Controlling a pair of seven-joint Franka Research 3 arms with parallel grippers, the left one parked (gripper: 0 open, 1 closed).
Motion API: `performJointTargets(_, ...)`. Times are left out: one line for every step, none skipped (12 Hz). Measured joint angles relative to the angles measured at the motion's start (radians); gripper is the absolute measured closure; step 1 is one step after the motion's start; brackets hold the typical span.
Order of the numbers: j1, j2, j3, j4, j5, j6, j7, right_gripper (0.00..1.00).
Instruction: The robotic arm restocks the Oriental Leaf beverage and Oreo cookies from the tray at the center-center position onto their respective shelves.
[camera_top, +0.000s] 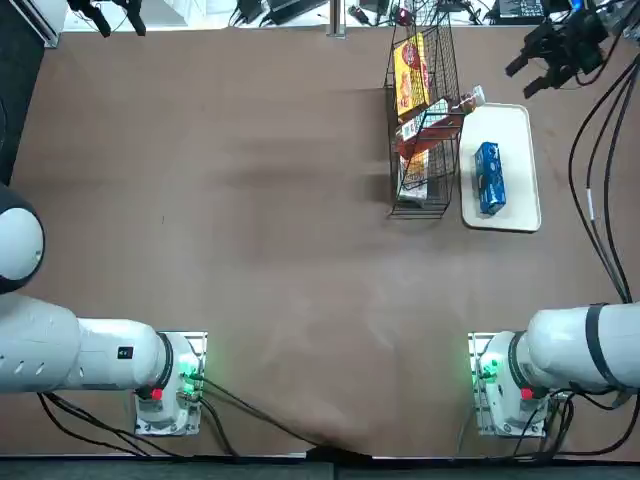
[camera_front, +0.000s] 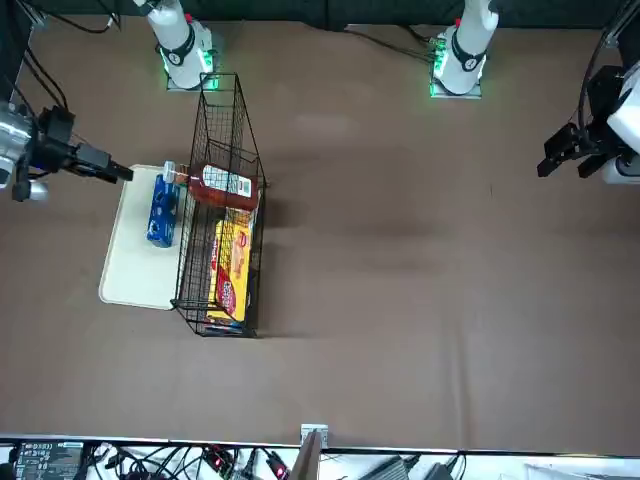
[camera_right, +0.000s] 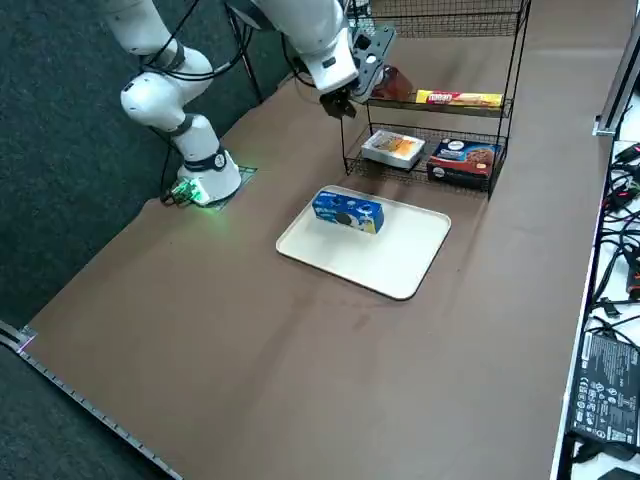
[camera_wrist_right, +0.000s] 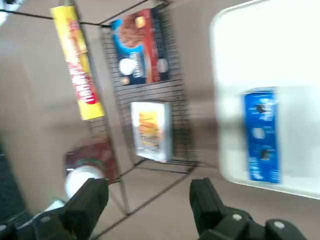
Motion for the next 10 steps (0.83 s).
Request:
performJointTargets(-0.015,0.000,-0.001,0.005,-0.036,0.000,0.000,0.00)
performJointTargets(-0.024,0.000,-0.001,0.010,-0.083,0.003,-0.001,0.00)
performJointTargets(-0.029,0.001,-0.002,0.011,-0.137,0.015,-0.001,0.00)
performJointTargets(-0.028,0.005,-0.001,0.011,-0.192,0.035,-0.001,0.00)
performJointTargets(-0.025,0.026,0.003,0.002,-0.276,0.081,0.000,0.00)
performJointTargets(-0.024,0.043,0.005,-0.010,-0.301,0.112,0.000,0.00)
performJointTargets(-0.022,0.061,0.006,-0.026,-0.317,0.148,0.000,0.00)
performJointTargets(-0.020,0.076,0.008,-0.046,-0.334,0.187,0.000,0.00)
performJointTargets(-0.013,0.090,0.008,-0.072,-0.353,0.228,0.000,0.00)
performJointTargets(-0.005,0.102,0.011,-0.106,-0.365,0.277,0.002,0.00)
